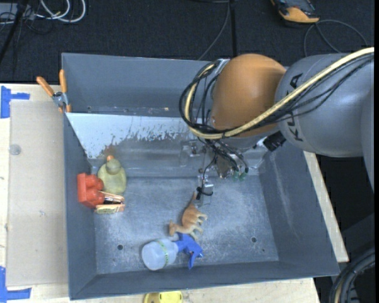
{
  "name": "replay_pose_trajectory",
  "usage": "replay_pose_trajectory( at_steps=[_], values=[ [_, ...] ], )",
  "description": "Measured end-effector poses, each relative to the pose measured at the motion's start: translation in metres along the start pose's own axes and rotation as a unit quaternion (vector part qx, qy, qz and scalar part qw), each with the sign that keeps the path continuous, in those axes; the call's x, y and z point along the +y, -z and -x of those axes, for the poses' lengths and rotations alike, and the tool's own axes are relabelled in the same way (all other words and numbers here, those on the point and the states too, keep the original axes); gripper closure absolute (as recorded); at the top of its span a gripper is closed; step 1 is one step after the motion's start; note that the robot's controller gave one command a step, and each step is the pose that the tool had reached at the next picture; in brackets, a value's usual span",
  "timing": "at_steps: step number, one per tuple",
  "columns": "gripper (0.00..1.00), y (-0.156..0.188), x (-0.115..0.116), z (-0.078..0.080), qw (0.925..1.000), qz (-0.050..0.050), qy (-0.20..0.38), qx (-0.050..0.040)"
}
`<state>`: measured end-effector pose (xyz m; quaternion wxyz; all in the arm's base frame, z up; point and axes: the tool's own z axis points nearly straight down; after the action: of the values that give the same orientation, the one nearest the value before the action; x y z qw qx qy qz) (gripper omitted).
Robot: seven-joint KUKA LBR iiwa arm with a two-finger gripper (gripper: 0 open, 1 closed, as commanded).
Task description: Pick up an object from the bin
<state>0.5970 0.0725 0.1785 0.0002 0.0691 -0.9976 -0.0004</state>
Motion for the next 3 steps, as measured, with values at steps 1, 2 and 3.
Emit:
replay_pose_trajectory(
  at_steps=[1, 2, 3],
  values=[
    [0.00, -0.019, 0.009, -0.031, 0.9933, 0.000, 0.115, 0.0019],
    [0.00, -0.034, 0.008, -0.033, 0.9845, 0.000, 0.176, 0.0010],
    [0.00, -0.102, 0.056, -0.094, 0.9558, 0.001, 0.294, 0.0009]
  ],
)
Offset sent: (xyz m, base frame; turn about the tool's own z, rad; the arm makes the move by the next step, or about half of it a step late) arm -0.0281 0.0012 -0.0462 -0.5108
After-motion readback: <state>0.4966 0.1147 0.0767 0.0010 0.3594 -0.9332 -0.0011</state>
